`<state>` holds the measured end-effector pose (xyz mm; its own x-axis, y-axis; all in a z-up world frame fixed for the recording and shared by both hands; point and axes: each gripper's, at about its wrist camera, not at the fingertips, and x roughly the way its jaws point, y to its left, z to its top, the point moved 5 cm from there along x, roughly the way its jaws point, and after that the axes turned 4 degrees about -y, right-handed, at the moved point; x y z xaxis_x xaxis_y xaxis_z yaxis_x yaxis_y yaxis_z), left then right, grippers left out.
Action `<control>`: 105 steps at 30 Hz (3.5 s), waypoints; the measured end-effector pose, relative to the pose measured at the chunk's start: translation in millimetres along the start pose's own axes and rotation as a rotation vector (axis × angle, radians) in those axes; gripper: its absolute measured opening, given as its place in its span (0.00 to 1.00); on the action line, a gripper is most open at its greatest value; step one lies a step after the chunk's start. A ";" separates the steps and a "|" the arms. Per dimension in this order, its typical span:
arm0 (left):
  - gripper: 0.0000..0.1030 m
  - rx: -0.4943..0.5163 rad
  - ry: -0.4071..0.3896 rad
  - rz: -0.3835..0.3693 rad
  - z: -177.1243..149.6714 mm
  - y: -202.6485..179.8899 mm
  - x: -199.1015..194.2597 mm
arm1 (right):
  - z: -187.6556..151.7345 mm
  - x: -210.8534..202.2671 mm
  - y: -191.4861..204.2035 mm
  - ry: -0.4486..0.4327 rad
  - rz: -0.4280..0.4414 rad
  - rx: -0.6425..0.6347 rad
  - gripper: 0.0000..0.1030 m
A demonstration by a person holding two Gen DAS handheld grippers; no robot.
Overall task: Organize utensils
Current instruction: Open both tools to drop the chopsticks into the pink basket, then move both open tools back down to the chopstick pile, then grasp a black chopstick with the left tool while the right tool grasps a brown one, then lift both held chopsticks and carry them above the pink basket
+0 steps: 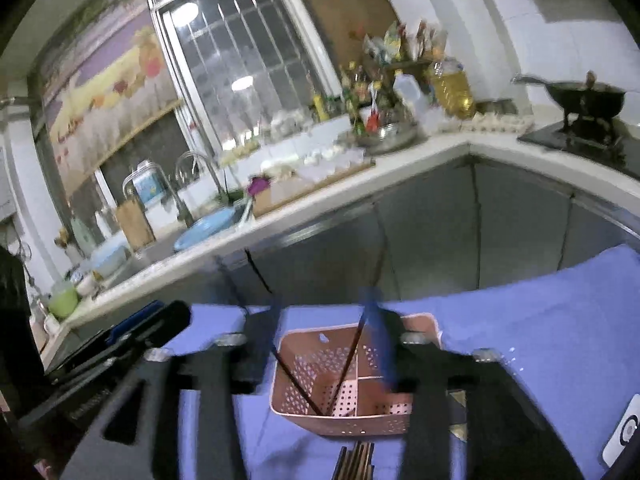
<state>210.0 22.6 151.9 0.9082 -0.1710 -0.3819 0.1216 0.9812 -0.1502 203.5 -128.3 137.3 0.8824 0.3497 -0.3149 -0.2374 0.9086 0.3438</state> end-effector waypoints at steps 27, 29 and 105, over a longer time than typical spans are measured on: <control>0.26 0.104 0.528 -0.173 -260.9 -23.7 -23.4 | -247.7 -97.2 -42.2 0.440 -0.103 -0.067 0.30; 0.24 0.102 0.549 -0.165 -267.3 -22.5 -20.2 | -255.0 -98.6 -38.1 0.445 -0.111 -0.104 0.30; 0.05 0.077 0.062 -0.191 -100.1 -14.1 -78.4 | -83.4 -105.1 -27.9 0.045 -0.022 -0.118 0.05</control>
<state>97.0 13.1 92.6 0.8397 -0.3574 -0.4089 0.3218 0.9339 -0.1556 83.5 -171.3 87.1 0.8692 0.3371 -0.3617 -0.2670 0.9357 0.2306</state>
